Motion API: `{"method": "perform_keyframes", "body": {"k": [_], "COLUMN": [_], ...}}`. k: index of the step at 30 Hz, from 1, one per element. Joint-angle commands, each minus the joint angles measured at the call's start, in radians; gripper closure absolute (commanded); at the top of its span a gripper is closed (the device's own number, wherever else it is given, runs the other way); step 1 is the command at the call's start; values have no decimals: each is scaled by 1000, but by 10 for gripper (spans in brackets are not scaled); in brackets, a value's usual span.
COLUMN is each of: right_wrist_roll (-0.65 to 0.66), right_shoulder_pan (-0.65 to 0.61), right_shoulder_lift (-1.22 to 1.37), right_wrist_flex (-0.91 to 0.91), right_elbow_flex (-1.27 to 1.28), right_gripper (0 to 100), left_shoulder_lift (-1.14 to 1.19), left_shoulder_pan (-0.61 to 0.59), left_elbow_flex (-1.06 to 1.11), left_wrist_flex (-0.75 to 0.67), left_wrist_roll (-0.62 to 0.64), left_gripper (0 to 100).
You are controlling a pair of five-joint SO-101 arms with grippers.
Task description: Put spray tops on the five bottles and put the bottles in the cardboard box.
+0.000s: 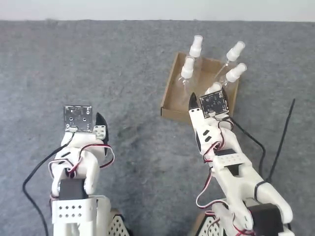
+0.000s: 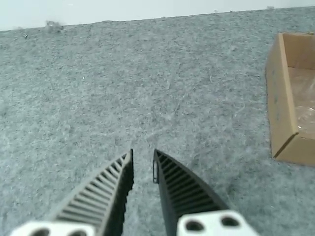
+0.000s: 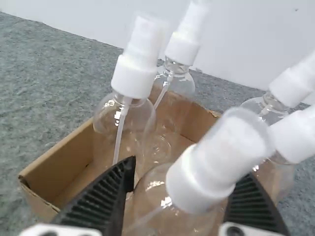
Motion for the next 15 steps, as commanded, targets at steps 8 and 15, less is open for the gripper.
{"method": "perform_keyframes", "body": {"k": [8, 15], "right_wrist_roll": [55, 123], "right_shoulder_pan": [1, 1], "right_shoulder_lift": [-22, -226], "right_wrist_flex": [-4, 191], "right_elbow_flex": [-32, -20], "right_gripper": [764, 763], "left_shoulder_lift": [-20, -20], "left_shoulder_pan": [3, 3], "left_elbow_flex": [-10, -10], "left_wrist_flex": [-31, -31], "left_wrist_roll": [0, 0], "left_gripper": [942, 942]}}
